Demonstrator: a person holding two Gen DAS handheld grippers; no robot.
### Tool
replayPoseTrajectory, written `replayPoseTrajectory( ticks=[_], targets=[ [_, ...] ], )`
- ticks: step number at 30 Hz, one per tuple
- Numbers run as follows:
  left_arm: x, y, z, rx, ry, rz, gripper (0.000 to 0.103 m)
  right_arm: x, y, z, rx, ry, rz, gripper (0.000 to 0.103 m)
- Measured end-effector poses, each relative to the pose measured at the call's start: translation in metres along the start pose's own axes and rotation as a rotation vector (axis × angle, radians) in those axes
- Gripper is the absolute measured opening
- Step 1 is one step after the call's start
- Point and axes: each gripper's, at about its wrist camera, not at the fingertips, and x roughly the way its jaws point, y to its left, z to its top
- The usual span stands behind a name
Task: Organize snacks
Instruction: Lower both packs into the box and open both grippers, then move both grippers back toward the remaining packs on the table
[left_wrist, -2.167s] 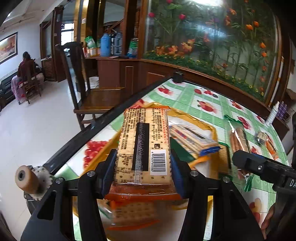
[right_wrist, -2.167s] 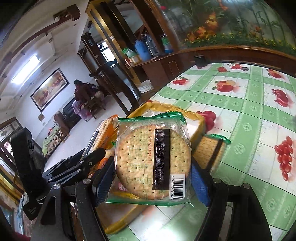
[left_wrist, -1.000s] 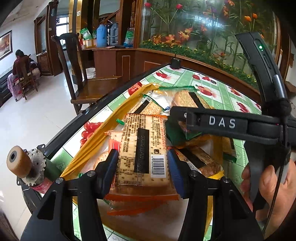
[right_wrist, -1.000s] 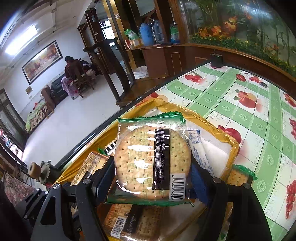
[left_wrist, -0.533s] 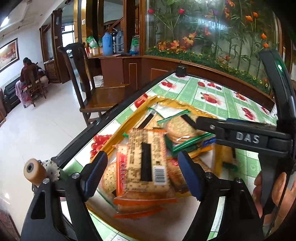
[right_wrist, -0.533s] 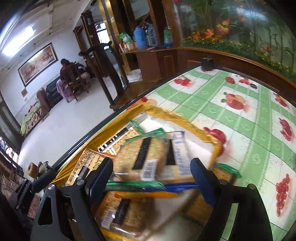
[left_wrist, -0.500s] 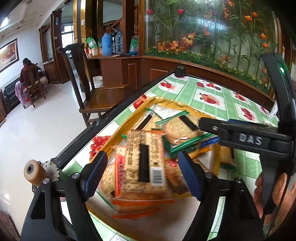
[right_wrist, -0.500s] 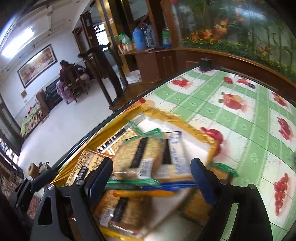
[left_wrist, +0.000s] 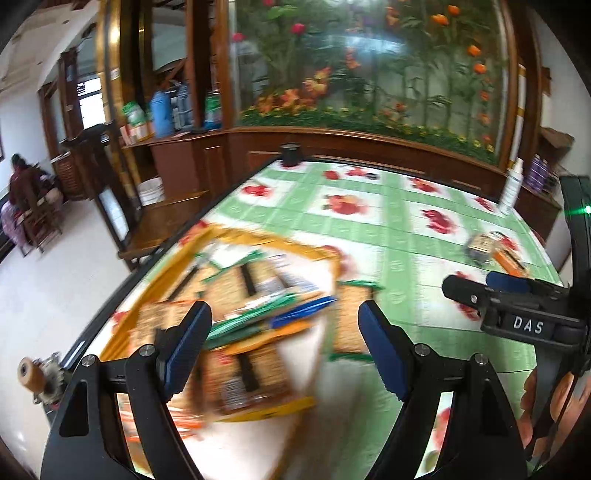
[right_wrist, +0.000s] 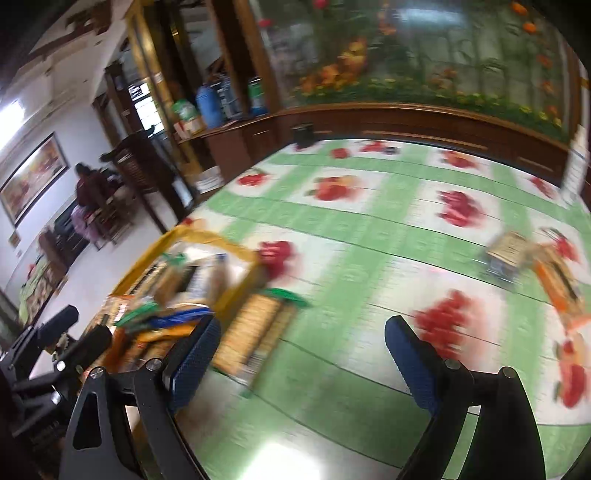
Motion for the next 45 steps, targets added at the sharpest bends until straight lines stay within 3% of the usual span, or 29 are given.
replayPoseTrajectory(
  ticks=[9,16,24,32,35,39,45],
  targets=[
    [0.016,-0.070,0.022,0.094,0.018,-0.087,0.082,-0.043,-0.103,-0.024,0.148,-0.024,-0.122,0.092],
    [0.030,-0.109,0.032,0.158,0.038,-0.112,0.082,-0.060,-0.166,-0.042,0.241,-0.015,-0.190,0.093],
    [0.046,-0.143,0.033,0.213,0.080,-0.139,0.082,-0.057,-0.199,-0.042,0.284,-0.017,-0.212,0.093],
    [0.062,-0.157,0.038,0.222,0.118,-0.160,0.082,-0.037,-0.225,-0.016,0.273,-0.021,-0.222,0.093],
    [0.072,-0.160,0.045,0.206,0.135,-0.188,0.082,-0.024,-0.236,-0.006,0.253,-0.015,-0.222,0.093],
    [0.089,-0.171,0.055,0.207,0.155,-0.247,0.082,-0.001,-0.248,0.003,0.211,0.032,-0.257,0.102],
    [0.111,-0.193,0.063,0.229,0.193,-0.286,0.082,0.006,-0.270,0.018,0.225,0.038,-0.284,0.101]
  ],
)
